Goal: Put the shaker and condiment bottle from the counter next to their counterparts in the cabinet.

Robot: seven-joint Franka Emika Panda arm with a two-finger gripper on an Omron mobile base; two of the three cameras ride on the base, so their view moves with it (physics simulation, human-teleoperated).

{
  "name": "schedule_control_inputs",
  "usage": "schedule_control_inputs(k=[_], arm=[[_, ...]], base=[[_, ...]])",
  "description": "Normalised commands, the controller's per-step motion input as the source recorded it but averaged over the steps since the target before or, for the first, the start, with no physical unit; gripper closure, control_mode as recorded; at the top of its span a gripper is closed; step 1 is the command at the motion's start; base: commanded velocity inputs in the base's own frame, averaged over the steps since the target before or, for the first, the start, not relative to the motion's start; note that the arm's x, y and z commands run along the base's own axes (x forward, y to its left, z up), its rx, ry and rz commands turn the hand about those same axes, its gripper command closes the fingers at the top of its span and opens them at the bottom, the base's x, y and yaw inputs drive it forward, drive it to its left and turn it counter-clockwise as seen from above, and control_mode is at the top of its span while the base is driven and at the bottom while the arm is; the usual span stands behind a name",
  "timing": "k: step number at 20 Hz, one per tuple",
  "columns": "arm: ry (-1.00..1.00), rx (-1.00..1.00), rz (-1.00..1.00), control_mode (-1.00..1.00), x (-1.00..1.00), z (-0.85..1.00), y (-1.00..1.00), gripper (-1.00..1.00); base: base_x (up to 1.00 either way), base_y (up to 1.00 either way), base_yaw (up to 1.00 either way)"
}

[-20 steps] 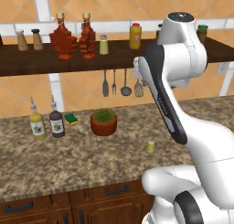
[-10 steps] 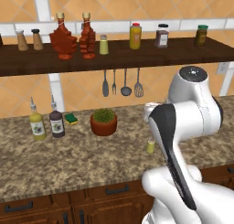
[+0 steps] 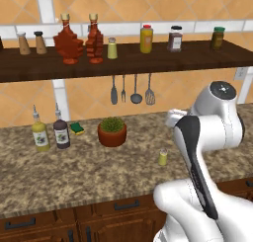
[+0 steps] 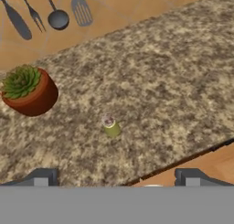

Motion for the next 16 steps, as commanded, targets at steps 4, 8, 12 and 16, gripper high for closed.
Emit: schedule_control_inputs(k=[4,8,12,16], arm=[[-0.06,0.0,0.0,-1.0,-0.25,-0.9,0.0,-1.0],[-0.08,-0.01,0.0,-1.0,-0.61,-1.0,0.0,-1.0],[0.01,0.0,0.0,-1.0,-0.06,-0.41,0.0,-1.0],[-0.05,0.0,0.0,-1.0,0.62,-0.23,0.0,-1.0]], base=[[0.0,0.0,0.0],[0.0,0.0,0.0],[0.0,0.0,0.0],[0.0,0.0,0.0]])
